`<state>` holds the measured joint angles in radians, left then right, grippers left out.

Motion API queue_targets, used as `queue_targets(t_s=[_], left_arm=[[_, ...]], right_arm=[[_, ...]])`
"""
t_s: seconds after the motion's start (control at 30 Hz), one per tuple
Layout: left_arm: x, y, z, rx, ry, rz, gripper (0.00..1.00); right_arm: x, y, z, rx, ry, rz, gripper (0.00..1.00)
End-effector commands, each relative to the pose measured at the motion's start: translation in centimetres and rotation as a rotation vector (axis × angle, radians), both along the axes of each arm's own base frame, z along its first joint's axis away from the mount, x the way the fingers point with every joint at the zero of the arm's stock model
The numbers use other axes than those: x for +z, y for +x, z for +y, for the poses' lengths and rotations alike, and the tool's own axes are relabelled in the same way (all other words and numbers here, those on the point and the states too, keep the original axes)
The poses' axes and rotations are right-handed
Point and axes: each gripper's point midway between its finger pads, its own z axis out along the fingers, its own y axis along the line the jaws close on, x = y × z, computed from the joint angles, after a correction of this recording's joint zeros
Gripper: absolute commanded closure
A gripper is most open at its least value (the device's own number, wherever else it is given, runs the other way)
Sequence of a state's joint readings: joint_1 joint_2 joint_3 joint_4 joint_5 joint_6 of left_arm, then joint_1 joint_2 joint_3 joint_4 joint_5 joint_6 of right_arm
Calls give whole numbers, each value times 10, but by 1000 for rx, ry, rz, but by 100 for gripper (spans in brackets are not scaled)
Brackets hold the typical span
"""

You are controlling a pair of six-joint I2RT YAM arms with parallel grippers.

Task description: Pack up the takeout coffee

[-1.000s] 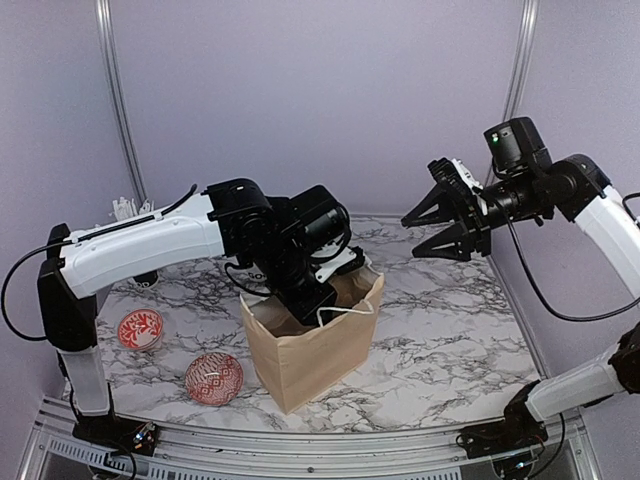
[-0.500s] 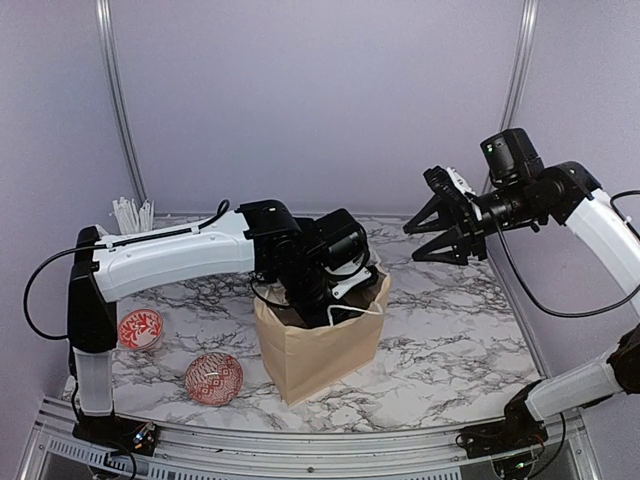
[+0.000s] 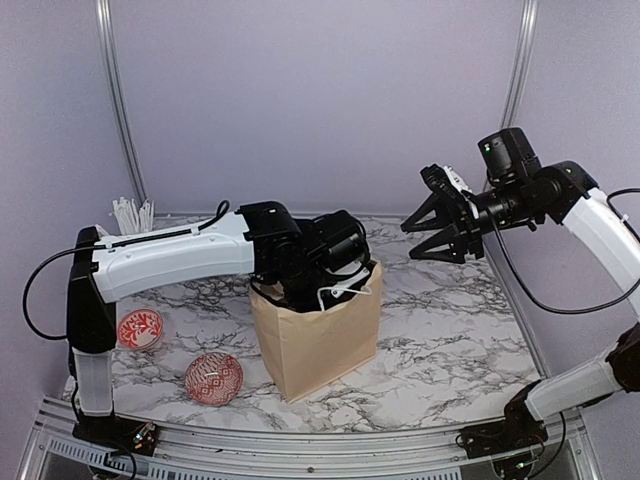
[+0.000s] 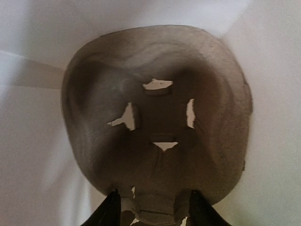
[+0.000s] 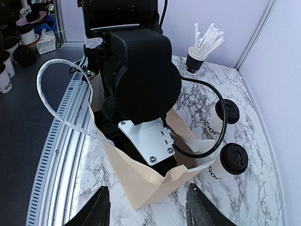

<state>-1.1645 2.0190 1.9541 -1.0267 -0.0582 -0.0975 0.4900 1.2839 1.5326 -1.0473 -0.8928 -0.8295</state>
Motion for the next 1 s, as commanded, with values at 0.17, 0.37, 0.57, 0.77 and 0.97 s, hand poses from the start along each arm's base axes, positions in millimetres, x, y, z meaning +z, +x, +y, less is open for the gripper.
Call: queue_targets(t_s=[0.17,0.37,0.57,0.77,0.97], left_arm=[[105,5,-10,6,-241,-123,41],[135,6,-19,-19,-332,-155,41],[137,10,-21,-12,-334,-172,41],[147,19,-23,13,-345,-222,41],[218,11,-10,14,-499,-308,43]], right_arm=[[8,3,3,2,23,20,47],[2,3,3,1,12,34,47],[0,1,1,-2,6,25,46],[-10,2,3,14,1,54,46],[-13,1,4,29,2,64,46]])
